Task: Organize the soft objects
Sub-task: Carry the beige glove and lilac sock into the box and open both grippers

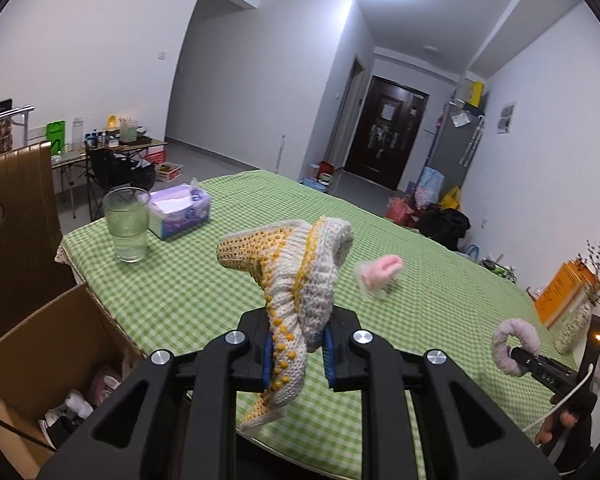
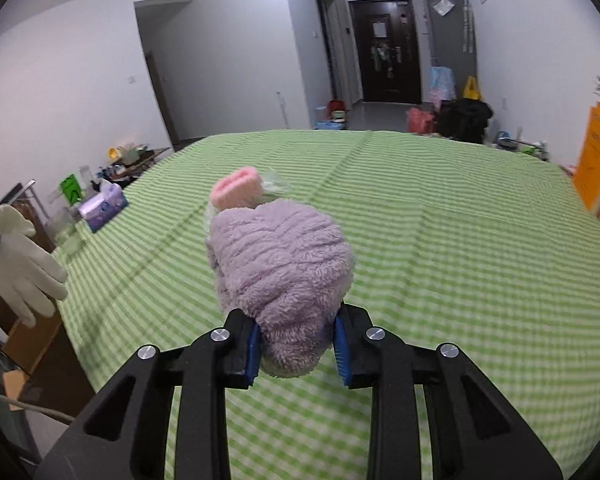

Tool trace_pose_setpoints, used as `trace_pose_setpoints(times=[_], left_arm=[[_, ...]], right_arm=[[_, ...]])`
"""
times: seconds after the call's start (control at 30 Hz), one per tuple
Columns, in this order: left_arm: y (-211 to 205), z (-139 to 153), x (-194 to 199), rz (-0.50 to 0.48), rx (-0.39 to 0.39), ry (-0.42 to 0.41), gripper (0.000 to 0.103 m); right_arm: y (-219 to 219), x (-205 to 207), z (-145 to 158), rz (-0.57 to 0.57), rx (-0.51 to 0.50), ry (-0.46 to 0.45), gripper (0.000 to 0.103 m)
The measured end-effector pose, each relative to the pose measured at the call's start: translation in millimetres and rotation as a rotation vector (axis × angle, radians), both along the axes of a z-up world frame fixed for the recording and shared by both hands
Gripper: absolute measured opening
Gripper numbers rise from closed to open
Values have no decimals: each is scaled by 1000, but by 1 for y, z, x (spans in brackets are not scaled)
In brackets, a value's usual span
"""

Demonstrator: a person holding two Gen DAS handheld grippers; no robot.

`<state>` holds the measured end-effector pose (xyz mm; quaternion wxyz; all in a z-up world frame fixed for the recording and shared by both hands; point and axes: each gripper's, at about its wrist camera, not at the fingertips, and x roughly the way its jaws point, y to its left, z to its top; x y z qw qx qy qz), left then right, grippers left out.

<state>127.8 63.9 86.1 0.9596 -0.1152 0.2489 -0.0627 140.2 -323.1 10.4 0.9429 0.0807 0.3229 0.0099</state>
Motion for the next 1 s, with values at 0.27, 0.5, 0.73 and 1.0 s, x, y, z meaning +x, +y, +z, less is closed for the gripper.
trace_pose_setpoints(times=[0.27,0.5,0.73,1.0], left_arm=[[-10,8,-39,-9,-7,-38,16],[16,4,-58,42,-41,-40,16],[66,-6,-70,149,-88,-43,16],[141,-28,-76,315,-108,-5,16]], right_arm=[[-13,-44,18,-22,-41,-52,29],[0,-57,32,21,-79,-75,29],[32,-40,40,82,-136,-73,29],[127,11,35,270,-178,-38,30]])
